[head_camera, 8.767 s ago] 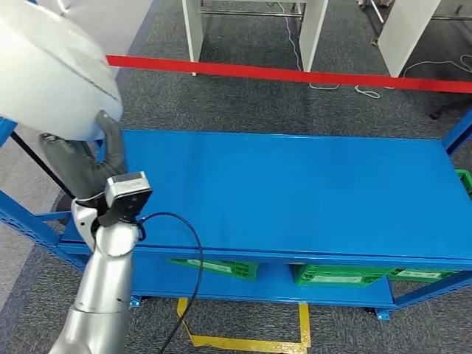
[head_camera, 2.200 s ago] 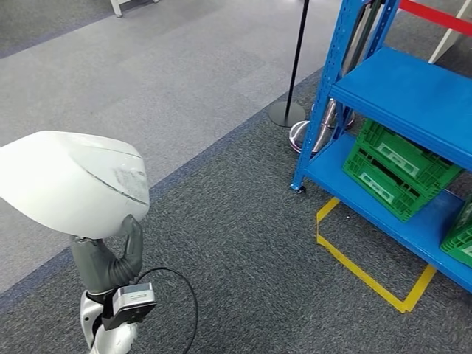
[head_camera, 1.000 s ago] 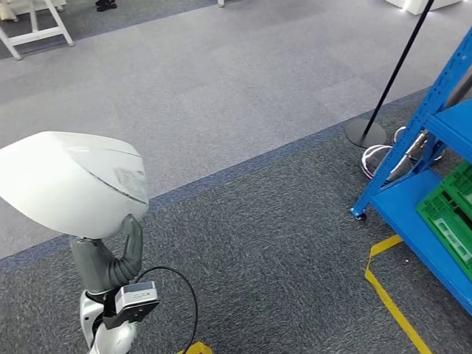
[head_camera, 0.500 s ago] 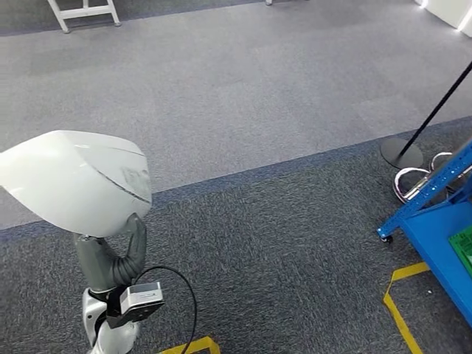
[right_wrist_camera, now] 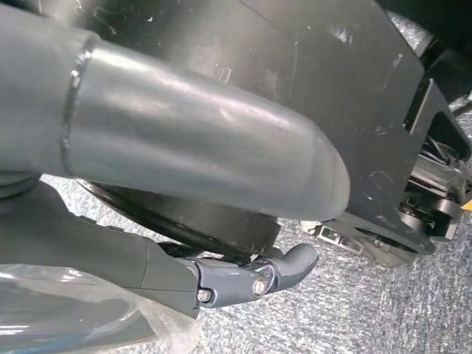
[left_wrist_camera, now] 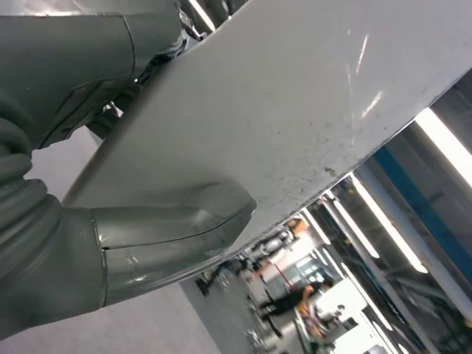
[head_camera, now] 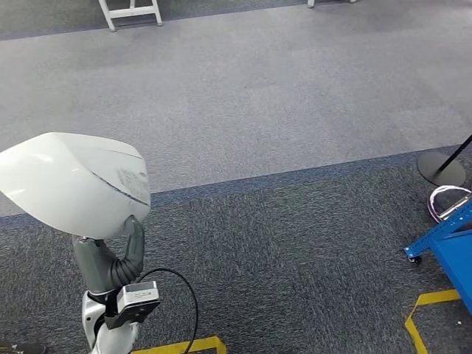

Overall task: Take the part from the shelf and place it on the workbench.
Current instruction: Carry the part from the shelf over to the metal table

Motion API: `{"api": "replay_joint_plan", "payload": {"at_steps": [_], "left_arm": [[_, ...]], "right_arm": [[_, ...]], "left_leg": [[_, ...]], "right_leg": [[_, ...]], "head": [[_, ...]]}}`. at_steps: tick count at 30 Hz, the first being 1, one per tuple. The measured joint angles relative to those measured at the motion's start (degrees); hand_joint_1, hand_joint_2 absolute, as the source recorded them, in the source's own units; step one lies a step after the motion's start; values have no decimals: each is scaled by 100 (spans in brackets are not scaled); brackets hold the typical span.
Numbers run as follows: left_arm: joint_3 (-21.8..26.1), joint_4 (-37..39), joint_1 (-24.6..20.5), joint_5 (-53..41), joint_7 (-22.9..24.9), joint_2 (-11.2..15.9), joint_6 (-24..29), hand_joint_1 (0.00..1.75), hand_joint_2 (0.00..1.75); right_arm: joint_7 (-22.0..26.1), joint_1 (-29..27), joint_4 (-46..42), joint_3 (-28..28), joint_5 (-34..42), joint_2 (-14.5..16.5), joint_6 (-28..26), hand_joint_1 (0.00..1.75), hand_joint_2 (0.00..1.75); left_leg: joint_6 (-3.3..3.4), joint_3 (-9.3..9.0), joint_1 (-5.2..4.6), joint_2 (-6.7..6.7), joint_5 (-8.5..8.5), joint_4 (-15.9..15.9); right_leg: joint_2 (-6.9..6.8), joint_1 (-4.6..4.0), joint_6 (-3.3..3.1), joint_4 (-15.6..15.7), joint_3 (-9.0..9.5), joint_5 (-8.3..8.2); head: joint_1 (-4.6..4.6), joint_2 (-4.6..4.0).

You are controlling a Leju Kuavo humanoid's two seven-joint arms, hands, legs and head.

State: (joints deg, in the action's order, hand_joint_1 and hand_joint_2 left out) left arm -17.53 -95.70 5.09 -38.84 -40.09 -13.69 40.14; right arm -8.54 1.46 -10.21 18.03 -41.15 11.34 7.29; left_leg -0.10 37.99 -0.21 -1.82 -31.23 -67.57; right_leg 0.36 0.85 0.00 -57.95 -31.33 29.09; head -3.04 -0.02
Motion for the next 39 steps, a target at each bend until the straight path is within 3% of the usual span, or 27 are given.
{"api": "replay_joint_plan", "payload": {"at_steps": [2, 3, 5, 7, 9, 11, 12, 14, 16, 17, 18, 19, 20, 22, 23, 25, 26, 28, 29, 31, 33, 34, 35, 37, 39], "left_arm": [[0, 1, 5, 26, 0, 16, -1, 175, 175], [0, 1, 7, 41, 4, 26, -1, 175, 175], [0, 1, 9, 61, 21, 43, -1, 175, 175], [-1, 1, -1, 78, 39, 52, -2, 175, 175], [-5, 1, -13, 102, 43, 60, -2, 175, 175], [-7, 1, -12, 117, 43, 70, -2, 175, 175], [-7, 1, -10, 120, 44, 73, -1, 175, 175], [-9, 1, -18, 120, 44, 71, -1, 175, 175], [-12, 1, -21, 120, 44, 69, -3, 175, 175], [-13, 2, -17, 120, 44, 71, -3, 175, 175], [-13, 2, -13, 120, 44, 73, -4, 175, 175], [-13, 3, -10, 120, 44, 74, -3, 175, 175], [-13, 3, -10, 120, 44, 75, -3, 175, 175], [-13, 3, -13, 120, 45, 75, -3, 175, 175], [-13, 3, -15, 120, 45, 75, -4, 175, 175], [-13, 3, -15, 120, 45, 76, -5, 175, 175], [-13, 3, -14, 120, 45, 77, -5, 175, 175], [-13, 3, -14, 120, 44, 79, -3, 175, 175], [-13, 3, -20, 120, 55, 81, -2, 175, 175], [-17, 5, -33, 126, 97, 87, -1, 175, 175], [-20, 10, -30, 146, 132, 99, -2, 175, 175], [-17, 12, -17, 157, 130, 106, -2, 175, 175], [-14, 9, 5, 163, 122, 113, -2, 175, 175], [2, -21, 62, 135, 98, 117, -1, 175, 175], [69, -125, 155, 34, 58, 80, -1, 175, 175]], "right_arm": [[-32, -15, 0, 33, -7, 0, -10, 0, 0], [-48, -18, 0, 45, -16, 0, -16, 0, 0], [-62, -16, 0, 58, -45, 0, -23, 0, 0], [-64, -12, 0, 68, -69, 0, -23, 0, 0], [-66, -8, 0, 78, -80, 0, -23, 0, 0], [-70, 0, 0, 83, -85, 0, -23, 0, 0], [-71, 5, 0, 84, -87, 0, -23, 0, 0], [-71, 16, 0, 85, -91, 0, -23, 0, 0], [-70, 17, 0, 87, -97, 0, -23, 0, 0], [-70, 12, 0, 88, -98, 0, -24, 0, 0], [-70, 9, 0, 91, -99, 0, -25, 0, 0], [-71, 7, 0, 94, -99, 0, -26, 0, 0], [-72, 7, 0, 97, -99, 0, -27, 0, 0], [-73, 5, 0, 100, -99, 0, -26, 0, 0], [-72, 5, 0, 101, -99, 0, -25, 0, 0], [-73, 5, 0, 102, -99, 0, -24, 0, 0], [-73, 5, 0, 104, -99, 1, -24, 0, 0], [-74, 3, 0, 108, -102, 5, -24, 0, 0], [-74, 4, 0, 108, -116, 7, -21, 0, 0], [-73, -4, 0, 108, -150, 8, -11, 0, 0], [-56, -20, 0, 110, -129, 8, -9, 0, 0], [-47, -25, 0, 112, -121, 10, -14, 0, 0], [-42, -27, 0, 113, -122, 15, -19, 0, 0], [-26, -39, 0, 134, -37, 44, -27, 0, 0], [12, -63, 0, 249, 183, 101, -86, 0, 0]], "left_leg": [[-35, 321, 26, 68, -244, -671], [-42, 370, 36, 82, -217, -764], [-33, 151, 44, 146, 129, -304], [7, -212, 5, 392, 430, 440], [64, -354, -47, 570, 466, 779], [125, -345, -56, 490, 457, 820], [155, -351, -44, 432, 467, 840], [218, -369, -11, 326, 489, 877], [255, -368, -6, 221, 489, 879], [263, -371, -9, 162, 489, 879], [266, -377, -11, 98, 488, 877], [265, -387, -12, 30, 486, 876], [261, -401, -11, -37, 484, 874], [235, -412, -15, -158, 469, 856], [210, -400, -17, -209, 468, 847], [147, -359, -12, -297, 483, 836], [114, -346, 1, -343, 497, 843], [53, -303, 7, -279, 428, 751], [25, -227, 5, -187, 310, 568], [-28, 66, 17, 1, -28, -88], [-60, 318, 41, 56, -194, -624], [-66, 318, 49, 72, -126, -626], [-66, 210, 54, 98, 35, -411], [-46, -162, 36, 268, 378, 330], [7, -376, -2, 437, 477, 789]], "right_leg": [[-144, -11, -20, -1, 12, 19], [-212, -15, -20, -2, 19, 30], [-326, -18, -6, -2, 55, 58], [-415, -37, 29, -7, 96, 95], [-506, -68, 75, -9, 107, 122], [-607, -79, 130, 0, 116, 146], [-568, -72, 160, -28, 107, 186], [-325, -54, 211, -391, -71, 409], [-99, -43, 232, -1178, -482, 743], [-70, -42, 239, -1523, -681, 837], [-59, -42, 241, -1688, -802, 820], [-49, -40, 237, -1607, -806, 678], [-23, -36, 228, -1314, -703, 451], [187, -9, 205, -499, -360, 54], [289, 4, 194, -228, -229, -30], [369, 4, 167, -58, -131, -32], [324, -1, 141, -53, -121, -43], [214, 6, 81, -16, -95, -69], [149, 16, 52, 4, -77, -74], [11, 12, 17, 11, -55, -61], [-132, 5, -1, 9, -46, -43], [-196, 3, -2, 8, -40, -33], [-253, 2, 2, 8, -28, -23], [-349, -13, 32, 5, 6, 6], [-433, -47, 79, -3, 23, 37]], "head": [[-4, 0], [-4, 0], [-4, 0], [-4, 0], [2, 1], [9, 2], [16, 1], [41, 1], [67, 1], [72, 0], [73, 0], [73, 0], [73, 0], [74, 0], [71, 1], [68, 1], [66, 1], [50, 0], [36, 0], [7, 0], [7, 0], [6, 0], [6, 0], [4, 0], [17, 1]]}}
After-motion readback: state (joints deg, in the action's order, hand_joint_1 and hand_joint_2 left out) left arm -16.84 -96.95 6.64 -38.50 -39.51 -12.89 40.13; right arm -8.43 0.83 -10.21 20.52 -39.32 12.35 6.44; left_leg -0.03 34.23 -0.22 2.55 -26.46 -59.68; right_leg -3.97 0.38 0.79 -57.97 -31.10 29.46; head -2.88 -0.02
